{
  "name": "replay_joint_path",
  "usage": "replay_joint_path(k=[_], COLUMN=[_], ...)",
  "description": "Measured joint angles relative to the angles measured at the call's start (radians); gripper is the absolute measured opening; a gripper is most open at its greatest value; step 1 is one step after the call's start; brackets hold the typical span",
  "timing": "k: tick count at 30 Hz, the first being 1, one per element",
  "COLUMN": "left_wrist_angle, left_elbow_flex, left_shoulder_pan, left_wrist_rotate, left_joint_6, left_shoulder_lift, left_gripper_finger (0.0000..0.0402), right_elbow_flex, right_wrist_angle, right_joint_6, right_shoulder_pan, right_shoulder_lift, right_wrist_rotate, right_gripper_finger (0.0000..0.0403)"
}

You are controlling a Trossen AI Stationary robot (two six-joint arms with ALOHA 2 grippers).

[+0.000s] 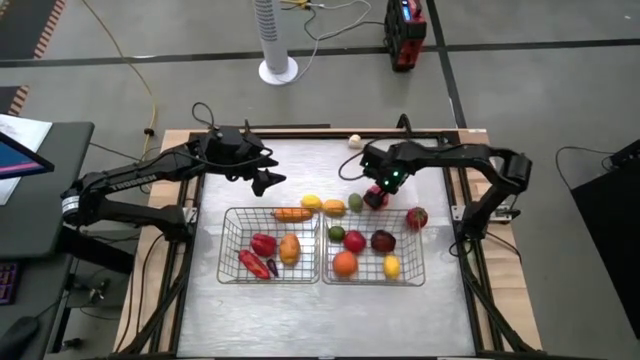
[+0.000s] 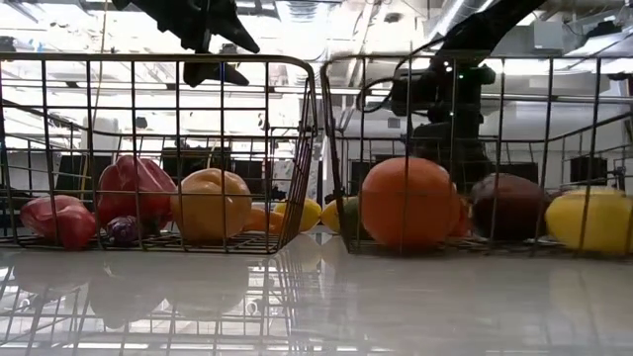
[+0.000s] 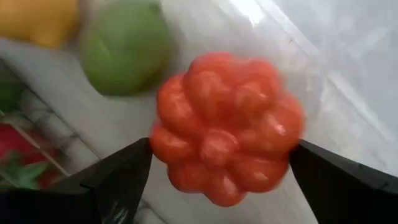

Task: Sort produce into baskets
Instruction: Put the pumpkin into the left wire basket

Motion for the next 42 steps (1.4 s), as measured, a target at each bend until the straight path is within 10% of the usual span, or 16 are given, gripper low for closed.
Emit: replay_joint_path(k=[23,42], left_wrist_angle=[-0.019,-0.014], left_elbow_flex=[0.0,0.0], left_shoulder_pan=[0.009,0.019], left_wrist_rotate=[0.005,0.02], left_joint_6=[-0.008,-0.016], left_shoulder_lift=[0.0,0.0], left_gripper_finger=[0.0313,0.0313], right_elbow_flex=[0.093,0.452], right_wrist_angle=[0.09,0.336], right_joint_6=[-0.031,-0.159], right_shoulder_pan=[-0.04,0.233], right_shoulder_lift=[-0.082,-0.008], right_wrist_rotate=[-0.013,-0.123], right_gripper_finger=[0.0358,0.0362])
